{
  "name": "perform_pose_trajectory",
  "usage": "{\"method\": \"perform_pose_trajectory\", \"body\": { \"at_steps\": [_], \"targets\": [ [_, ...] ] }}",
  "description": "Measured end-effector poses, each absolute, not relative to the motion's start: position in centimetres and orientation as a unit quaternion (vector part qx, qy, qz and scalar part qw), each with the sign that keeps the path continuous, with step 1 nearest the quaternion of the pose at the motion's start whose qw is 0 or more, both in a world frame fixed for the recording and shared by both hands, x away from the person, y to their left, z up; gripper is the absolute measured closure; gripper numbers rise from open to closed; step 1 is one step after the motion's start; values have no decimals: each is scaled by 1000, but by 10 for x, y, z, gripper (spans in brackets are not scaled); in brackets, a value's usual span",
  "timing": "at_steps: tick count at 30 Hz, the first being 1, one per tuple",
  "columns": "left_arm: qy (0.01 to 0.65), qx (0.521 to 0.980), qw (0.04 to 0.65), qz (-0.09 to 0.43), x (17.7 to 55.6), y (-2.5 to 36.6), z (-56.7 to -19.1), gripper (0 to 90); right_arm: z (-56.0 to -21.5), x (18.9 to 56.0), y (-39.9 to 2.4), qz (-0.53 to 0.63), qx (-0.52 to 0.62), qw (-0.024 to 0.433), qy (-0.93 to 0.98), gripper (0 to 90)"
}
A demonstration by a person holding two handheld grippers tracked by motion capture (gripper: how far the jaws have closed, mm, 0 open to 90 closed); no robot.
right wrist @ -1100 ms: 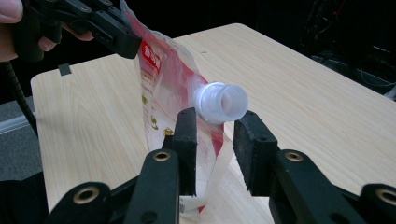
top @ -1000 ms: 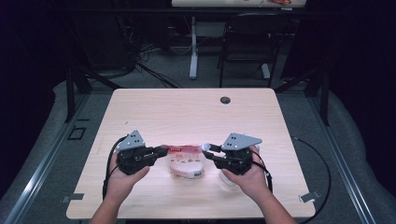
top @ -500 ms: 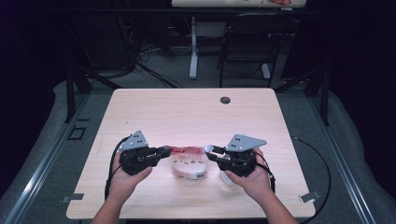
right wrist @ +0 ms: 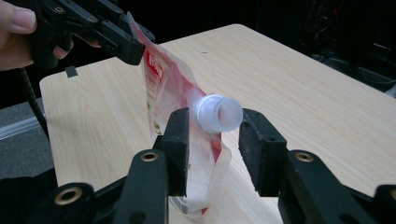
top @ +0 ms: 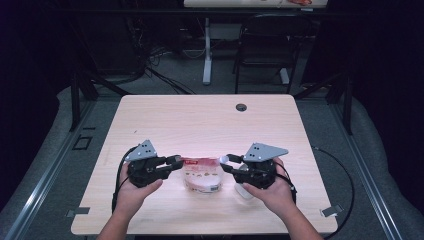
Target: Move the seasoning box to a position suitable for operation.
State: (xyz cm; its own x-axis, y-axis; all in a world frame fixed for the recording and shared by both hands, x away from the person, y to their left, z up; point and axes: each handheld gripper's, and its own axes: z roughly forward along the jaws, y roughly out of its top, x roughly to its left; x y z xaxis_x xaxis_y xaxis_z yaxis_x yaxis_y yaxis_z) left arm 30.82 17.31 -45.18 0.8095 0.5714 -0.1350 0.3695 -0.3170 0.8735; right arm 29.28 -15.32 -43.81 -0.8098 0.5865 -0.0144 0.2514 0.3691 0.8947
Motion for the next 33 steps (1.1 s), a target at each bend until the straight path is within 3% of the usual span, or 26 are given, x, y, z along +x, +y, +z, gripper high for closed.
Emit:
{"method": "perform_pose_trajectory", "body": {
  "at_steps": [8,14,33],
  "targets": [
    [296,801,510,99,308,178,-449,684,-423,293,-151,508,251,159,808,547],
    [299,798,514,93,308,182,-447,644,-410,298,-144,505,243,159,813,543],
    [305,798,513,91,309,199,-446,597,-389,317,-105,447,189,136,864,676]
  ]
}}
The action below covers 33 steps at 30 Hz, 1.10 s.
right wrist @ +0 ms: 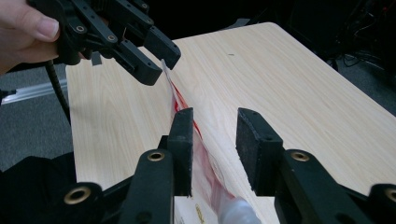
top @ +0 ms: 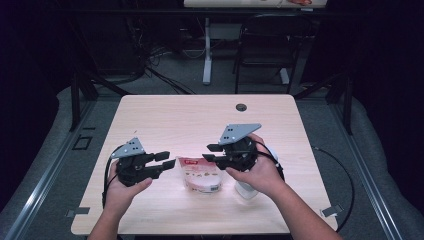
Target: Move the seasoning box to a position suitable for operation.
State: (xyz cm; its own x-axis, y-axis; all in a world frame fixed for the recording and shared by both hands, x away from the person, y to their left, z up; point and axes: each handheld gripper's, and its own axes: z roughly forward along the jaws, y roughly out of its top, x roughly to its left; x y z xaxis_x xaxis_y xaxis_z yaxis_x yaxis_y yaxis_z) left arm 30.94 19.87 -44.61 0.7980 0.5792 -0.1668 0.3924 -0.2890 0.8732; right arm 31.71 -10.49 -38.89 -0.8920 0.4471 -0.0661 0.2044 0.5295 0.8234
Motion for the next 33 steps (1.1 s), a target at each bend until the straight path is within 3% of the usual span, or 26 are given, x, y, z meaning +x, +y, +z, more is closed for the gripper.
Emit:
{"method": "perform_pose_trajectory", "body": {
  "at_steps": [33],
  "targets": [
    [338,786,505,114,313,223,-449,633,-389,338,-54,391,160,130,897,728]
  ]
}}
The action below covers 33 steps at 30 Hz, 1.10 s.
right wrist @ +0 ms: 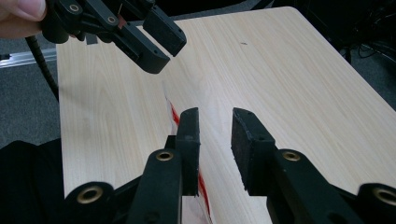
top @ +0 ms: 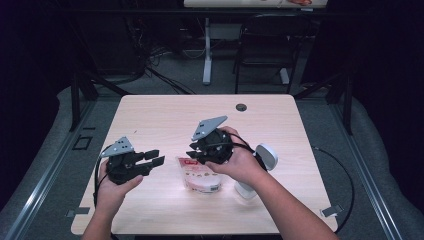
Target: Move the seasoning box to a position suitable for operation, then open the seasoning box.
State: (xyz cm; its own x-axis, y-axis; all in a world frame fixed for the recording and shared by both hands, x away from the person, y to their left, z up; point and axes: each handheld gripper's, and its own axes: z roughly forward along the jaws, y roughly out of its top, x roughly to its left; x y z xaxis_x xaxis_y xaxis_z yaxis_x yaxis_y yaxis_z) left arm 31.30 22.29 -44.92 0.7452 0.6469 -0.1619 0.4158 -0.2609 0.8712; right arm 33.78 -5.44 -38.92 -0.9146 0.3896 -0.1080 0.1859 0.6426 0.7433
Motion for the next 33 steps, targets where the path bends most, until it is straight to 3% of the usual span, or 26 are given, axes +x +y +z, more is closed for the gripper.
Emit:
{"method": "perform_pose_trajectory", "body": {
  "at_steps": [33],
  "targets": [
    [360,777,501,127,316,232,-449,604,-384,333,-44,394,139,117,901,712]
  ]
}}
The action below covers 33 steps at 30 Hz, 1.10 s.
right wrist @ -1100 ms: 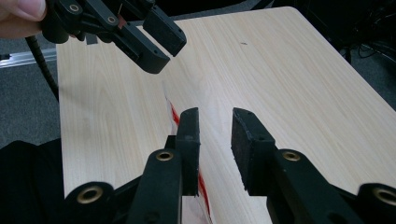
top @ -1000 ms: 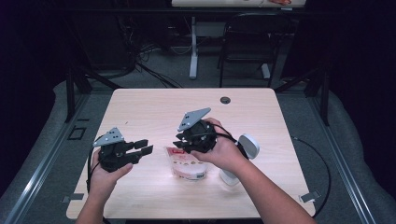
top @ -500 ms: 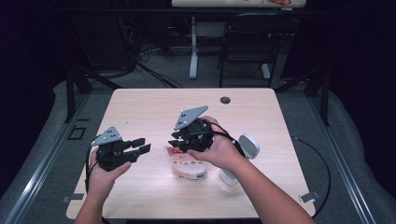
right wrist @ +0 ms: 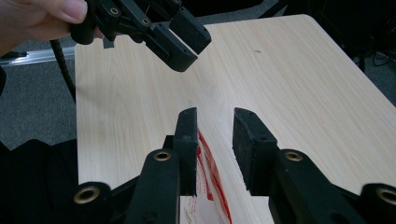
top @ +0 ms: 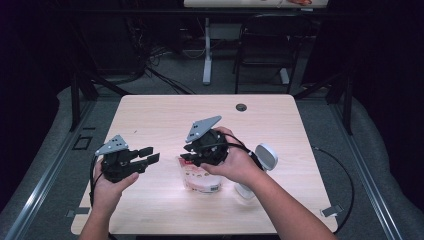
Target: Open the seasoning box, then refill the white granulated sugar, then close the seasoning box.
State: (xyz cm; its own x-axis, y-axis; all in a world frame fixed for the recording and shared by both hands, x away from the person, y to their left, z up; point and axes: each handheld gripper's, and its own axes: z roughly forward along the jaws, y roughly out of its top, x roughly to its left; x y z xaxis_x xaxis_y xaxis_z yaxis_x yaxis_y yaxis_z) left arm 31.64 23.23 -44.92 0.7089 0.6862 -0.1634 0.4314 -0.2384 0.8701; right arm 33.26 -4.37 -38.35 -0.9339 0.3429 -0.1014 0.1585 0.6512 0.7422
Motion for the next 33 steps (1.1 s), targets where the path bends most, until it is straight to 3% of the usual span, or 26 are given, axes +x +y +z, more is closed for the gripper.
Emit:
{"method": "perform_pose_trajectory", "body": {
  "at_steps": [17,33],
  "targets": [
    [358,781,496,126,317,229,-451,600,-395,337,-36,372,137,113,911,717],
    [360,781,495,127,314,231,-452,600,-405,340,-25,334,120,100,930,780]
  ]
}}
